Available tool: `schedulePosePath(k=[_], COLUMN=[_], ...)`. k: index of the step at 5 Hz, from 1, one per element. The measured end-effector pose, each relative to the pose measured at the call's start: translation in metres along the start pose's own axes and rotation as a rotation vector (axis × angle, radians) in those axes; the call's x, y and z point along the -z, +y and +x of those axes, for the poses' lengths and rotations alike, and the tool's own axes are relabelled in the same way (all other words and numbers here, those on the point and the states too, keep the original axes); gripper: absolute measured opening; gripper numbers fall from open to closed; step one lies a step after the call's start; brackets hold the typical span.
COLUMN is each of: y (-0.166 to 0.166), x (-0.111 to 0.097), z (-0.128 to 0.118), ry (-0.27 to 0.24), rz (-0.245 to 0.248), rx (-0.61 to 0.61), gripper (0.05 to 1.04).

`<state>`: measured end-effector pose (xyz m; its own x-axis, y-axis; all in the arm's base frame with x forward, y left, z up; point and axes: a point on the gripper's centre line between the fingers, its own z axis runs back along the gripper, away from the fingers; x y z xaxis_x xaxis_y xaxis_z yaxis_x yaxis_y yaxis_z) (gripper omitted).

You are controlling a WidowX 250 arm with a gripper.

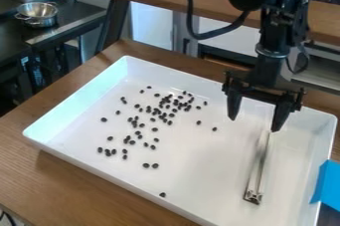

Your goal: Sweep into pile

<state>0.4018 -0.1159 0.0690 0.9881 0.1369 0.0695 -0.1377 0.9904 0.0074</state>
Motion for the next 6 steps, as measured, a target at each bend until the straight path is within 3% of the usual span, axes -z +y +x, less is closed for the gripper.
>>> schedulePosePath(k=[1, 3, 4, 6], y=[0.002, 0.002, 0.004, -0.009], x=[0.017, 0.024, 0.018, 0.025], z=[-0.005, -0.013, -0.017, -0.035], ry=[0.038, 0.062, 0.048, 0.05], rz=[0.019, 0.01, -0.001, -0.002], rx=[-0.004, -0.015, -0.013, 0.005], gripper=[1.001, 1.001, 1.001, 1.001])
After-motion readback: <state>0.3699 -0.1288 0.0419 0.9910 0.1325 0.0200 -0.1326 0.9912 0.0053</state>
